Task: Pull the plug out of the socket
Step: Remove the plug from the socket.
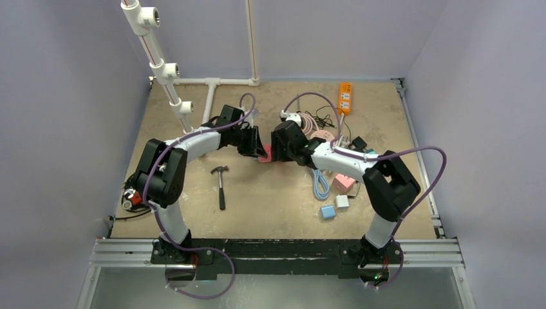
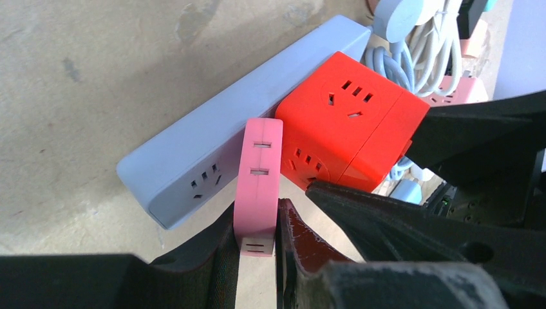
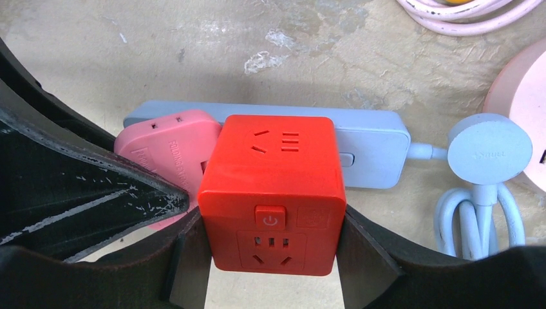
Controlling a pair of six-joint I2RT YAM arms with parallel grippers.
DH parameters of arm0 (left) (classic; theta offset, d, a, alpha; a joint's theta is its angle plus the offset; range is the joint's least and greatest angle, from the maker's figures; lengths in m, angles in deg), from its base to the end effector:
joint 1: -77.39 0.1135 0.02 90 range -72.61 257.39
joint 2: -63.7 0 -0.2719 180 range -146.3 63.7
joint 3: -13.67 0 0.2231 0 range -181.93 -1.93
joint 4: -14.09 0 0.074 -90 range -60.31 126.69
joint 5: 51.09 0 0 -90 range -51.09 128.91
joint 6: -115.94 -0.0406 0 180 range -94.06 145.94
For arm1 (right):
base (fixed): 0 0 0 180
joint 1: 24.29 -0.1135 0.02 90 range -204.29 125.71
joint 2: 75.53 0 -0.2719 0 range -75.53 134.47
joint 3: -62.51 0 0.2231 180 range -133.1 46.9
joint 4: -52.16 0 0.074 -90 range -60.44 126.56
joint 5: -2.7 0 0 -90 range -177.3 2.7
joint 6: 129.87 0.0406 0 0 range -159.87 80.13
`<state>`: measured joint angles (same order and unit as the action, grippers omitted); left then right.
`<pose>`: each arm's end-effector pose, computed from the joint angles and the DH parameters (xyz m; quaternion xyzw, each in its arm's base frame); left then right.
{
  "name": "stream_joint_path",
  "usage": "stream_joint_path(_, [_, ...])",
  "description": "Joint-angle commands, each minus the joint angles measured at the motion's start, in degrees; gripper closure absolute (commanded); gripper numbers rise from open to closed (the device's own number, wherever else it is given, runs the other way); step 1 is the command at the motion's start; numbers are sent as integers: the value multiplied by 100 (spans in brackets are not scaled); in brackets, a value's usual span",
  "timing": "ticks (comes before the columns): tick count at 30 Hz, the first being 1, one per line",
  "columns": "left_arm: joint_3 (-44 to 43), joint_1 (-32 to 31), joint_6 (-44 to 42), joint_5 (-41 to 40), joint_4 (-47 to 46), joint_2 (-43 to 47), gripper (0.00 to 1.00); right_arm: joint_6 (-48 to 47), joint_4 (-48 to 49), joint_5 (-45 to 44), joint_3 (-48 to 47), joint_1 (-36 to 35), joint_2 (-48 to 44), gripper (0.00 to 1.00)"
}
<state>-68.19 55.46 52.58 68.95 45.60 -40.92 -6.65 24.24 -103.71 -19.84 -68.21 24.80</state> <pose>0.3246 -0.1526 0.2017 0.0417 0.9218 -0.3467 0.1686 0.2670 0.2411 0.2310 -0.0322 0.9184 0.1282 0.3730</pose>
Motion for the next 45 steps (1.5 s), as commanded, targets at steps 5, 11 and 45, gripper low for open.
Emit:
stream_joint_path(5, [87,124,-30,-1036,227,-278,100,139,305,539,21,160,-434,100])
stream_joint_path(11, [86,128,-38,-1087,229,-289,100,443,-139,-226,-336,-195,-236,100])
stream_joint_path(45, [78,145,-56,-1101,254,-304,100,215,346,832,-30,43,-524,100])
